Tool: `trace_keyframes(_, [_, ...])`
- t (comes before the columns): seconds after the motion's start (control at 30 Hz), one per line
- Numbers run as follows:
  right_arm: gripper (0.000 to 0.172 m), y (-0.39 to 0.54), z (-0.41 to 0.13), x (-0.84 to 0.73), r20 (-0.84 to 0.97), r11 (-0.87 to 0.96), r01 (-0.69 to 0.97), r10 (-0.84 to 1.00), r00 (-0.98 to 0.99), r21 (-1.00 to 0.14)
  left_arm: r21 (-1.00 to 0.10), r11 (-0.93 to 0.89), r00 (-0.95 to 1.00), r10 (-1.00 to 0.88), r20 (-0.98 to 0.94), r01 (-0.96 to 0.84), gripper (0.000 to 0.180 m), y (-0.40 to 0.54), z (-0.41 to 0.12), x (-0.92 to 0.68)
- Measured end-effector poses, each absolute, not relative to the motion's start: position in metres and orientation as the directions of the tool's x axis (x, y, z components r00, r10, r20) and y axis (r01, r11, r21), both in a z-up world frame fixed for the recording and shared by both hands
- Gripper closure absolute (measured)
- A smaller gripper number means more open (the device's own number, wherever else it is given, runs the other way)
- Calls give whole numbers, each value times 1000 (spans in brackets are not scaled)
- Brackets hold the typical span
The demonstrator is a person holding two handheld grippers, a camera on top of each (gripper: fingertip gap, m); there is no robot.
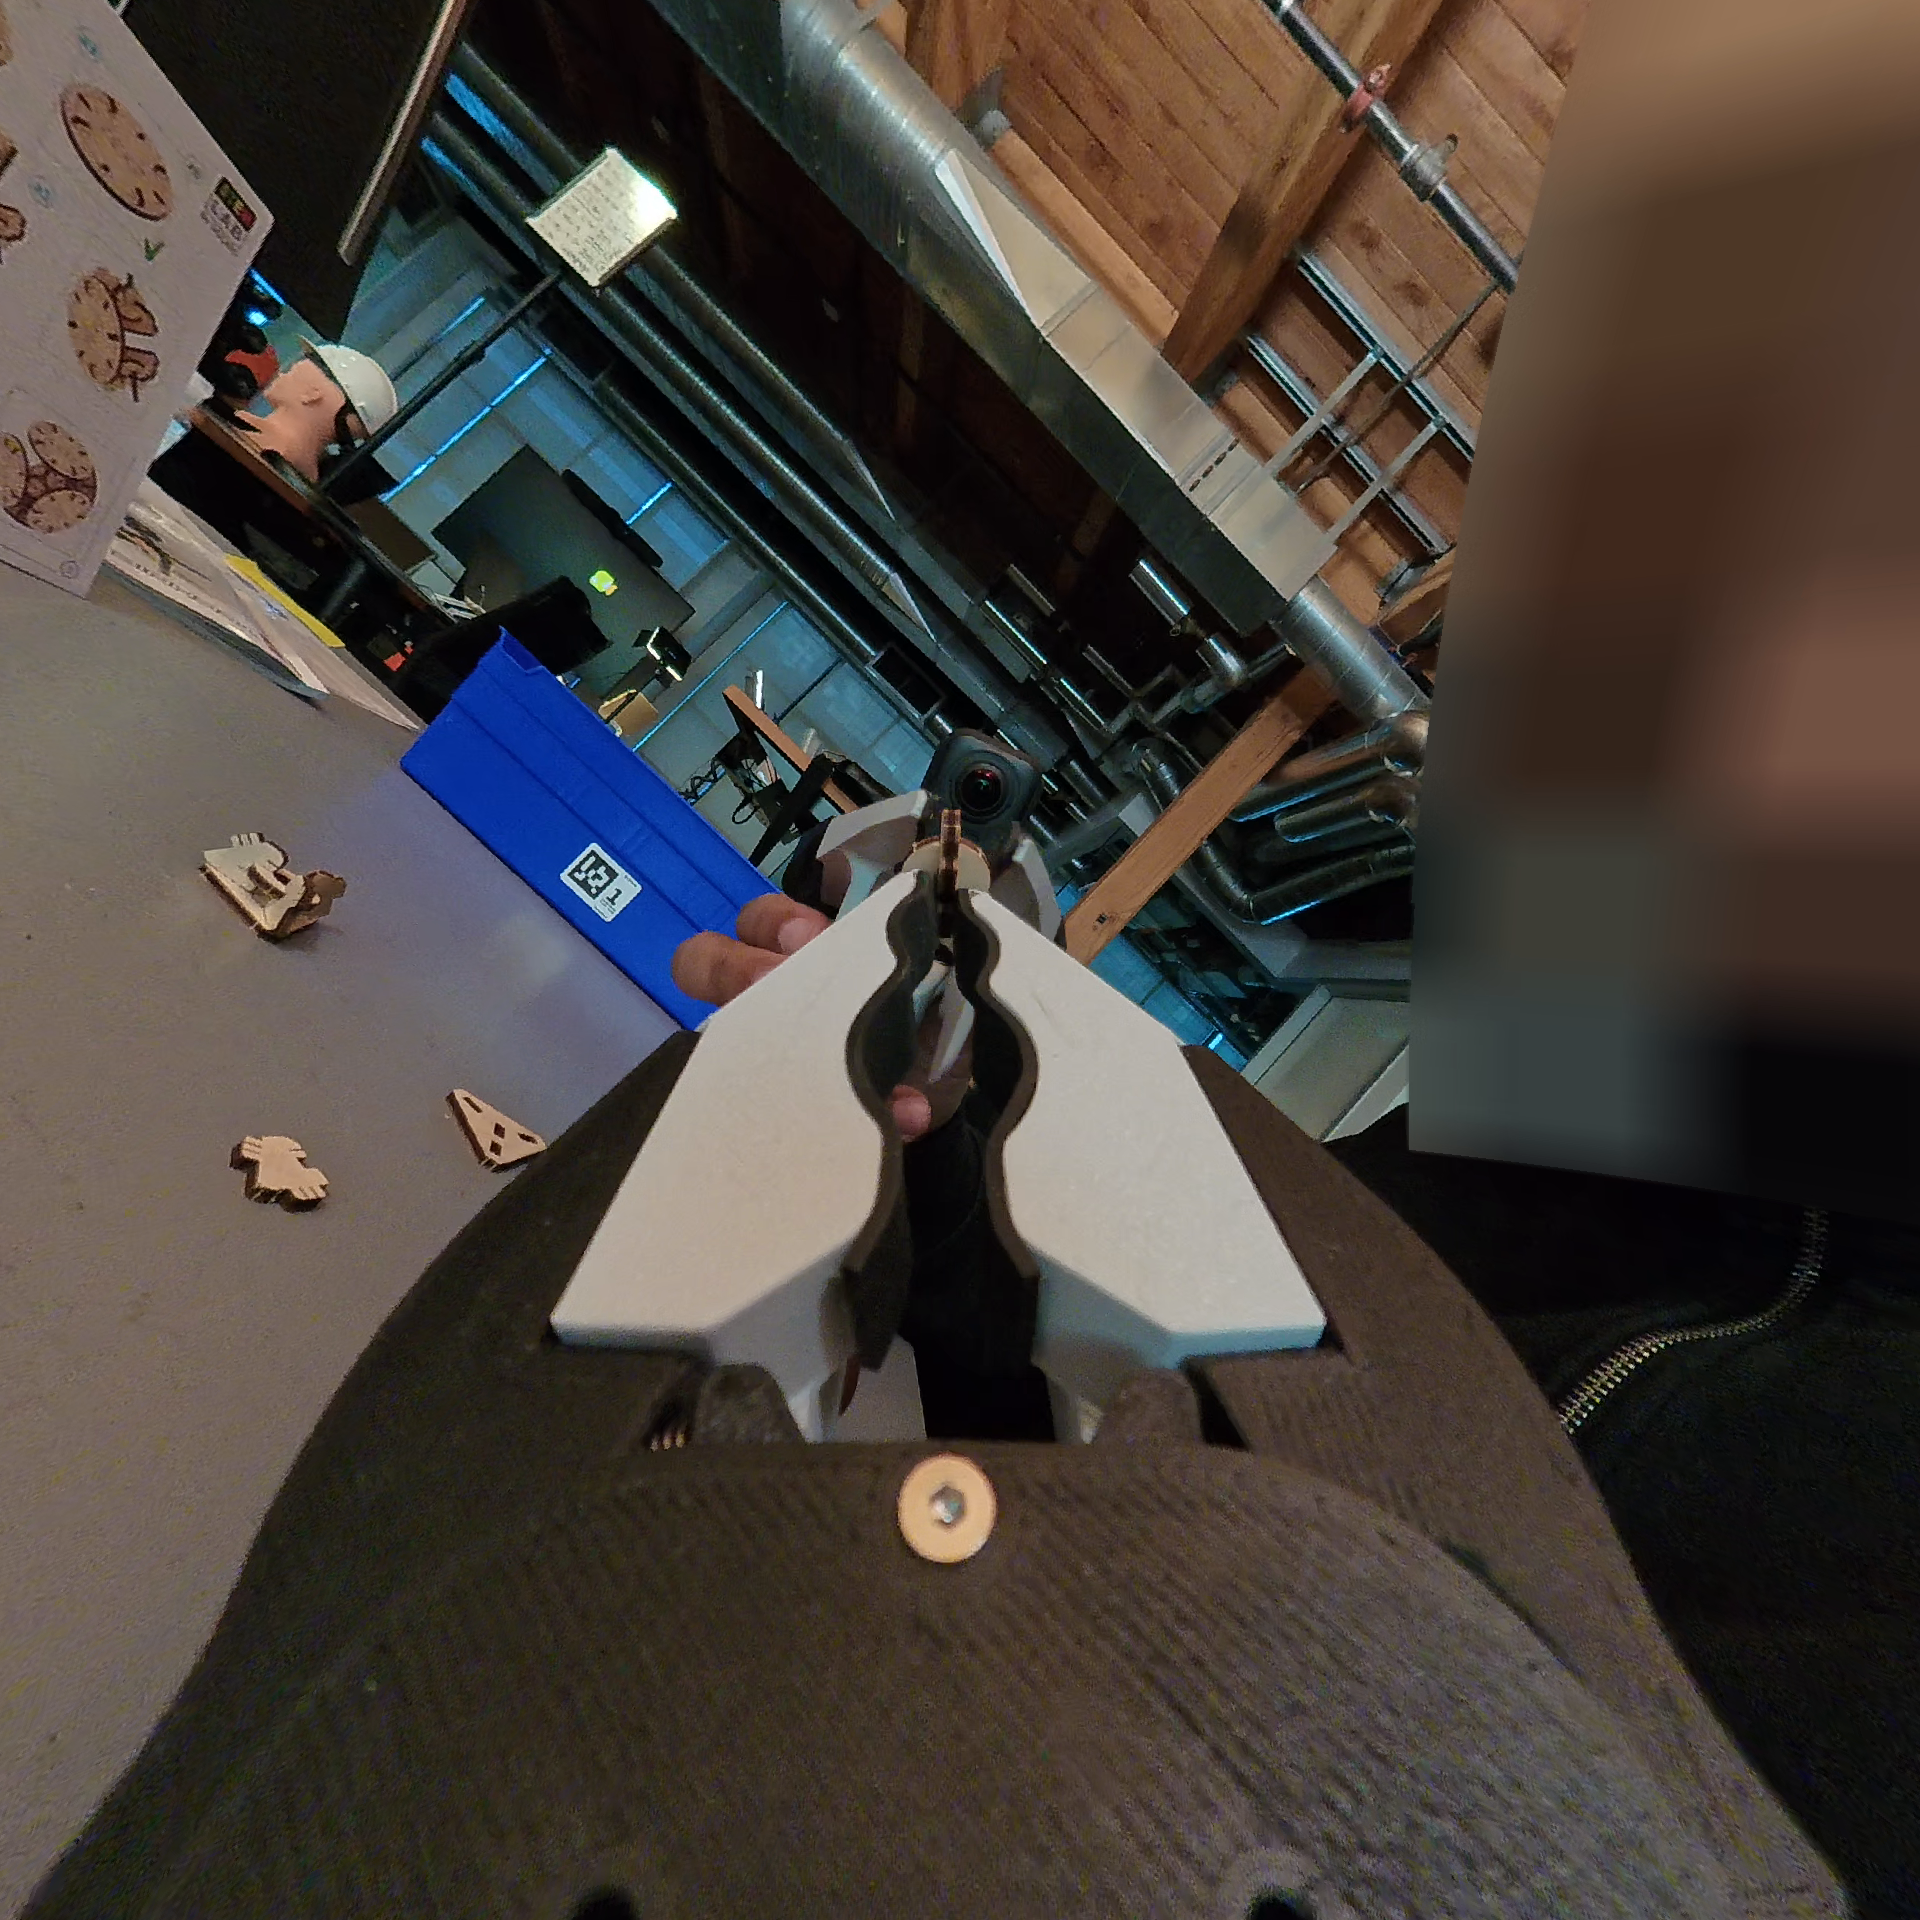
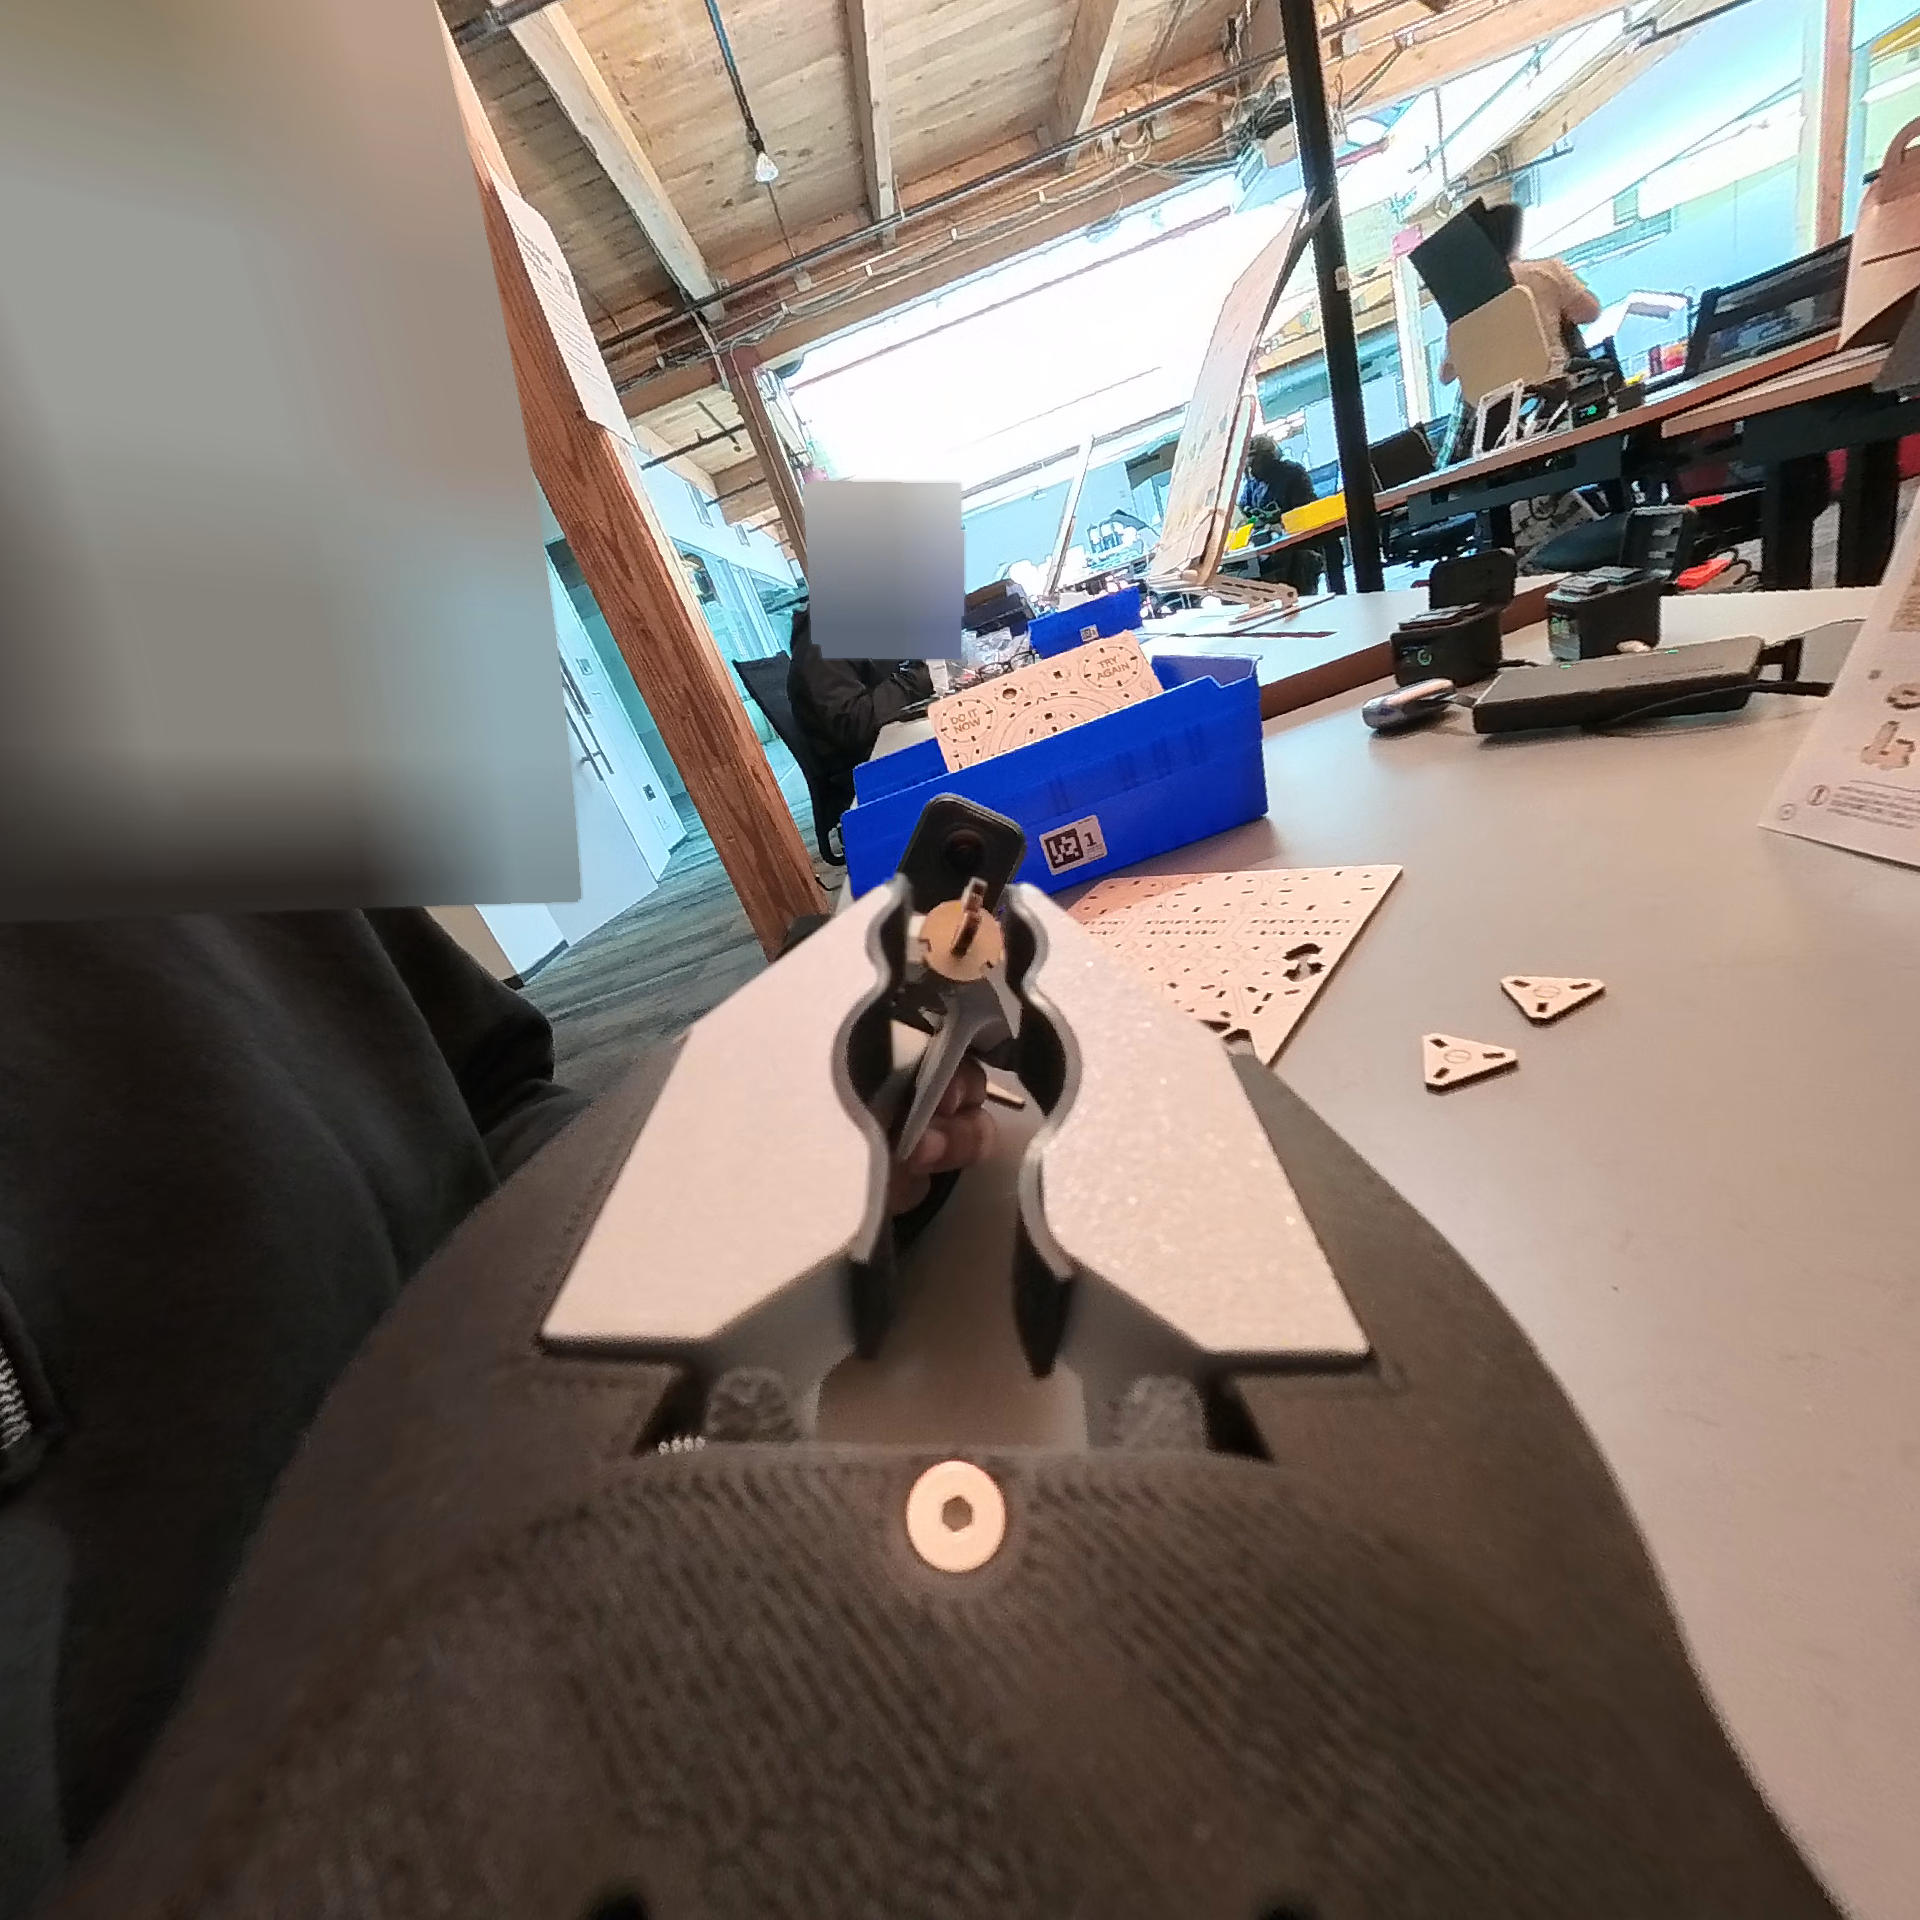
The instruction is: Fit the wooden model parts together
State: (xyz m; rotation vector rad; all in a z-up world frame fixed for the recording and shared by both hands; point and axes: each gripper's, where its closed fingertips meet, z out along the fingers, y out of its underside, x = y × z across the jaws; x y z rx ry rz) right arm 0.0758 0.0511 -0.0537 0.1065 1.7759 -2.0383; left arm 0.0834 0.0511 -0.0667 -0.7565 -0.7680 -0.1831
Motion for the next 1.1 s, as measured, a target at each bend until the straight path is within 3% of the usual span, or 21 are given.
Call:
trace_keyframes(0.3, [138, 46, -64, 83, -353, -15, 372, -279, -893, -928, -553, 727, 717, 122, 686, 406, 180, 51, -67, 83])
trace_keyframes(0.53, [156, 46, -66, 83, -357, -4, 373, -282, -891, -928, -568, 708, 721, 120, 683, 419, 180, 56, -68, 84])
trace_keyframes(1.1, [157, 44, -67, 86, -451, 43, 467, -354, -819, -883, -557, 722, 729, 107, 676, 410, 180, 51, -64, 87])
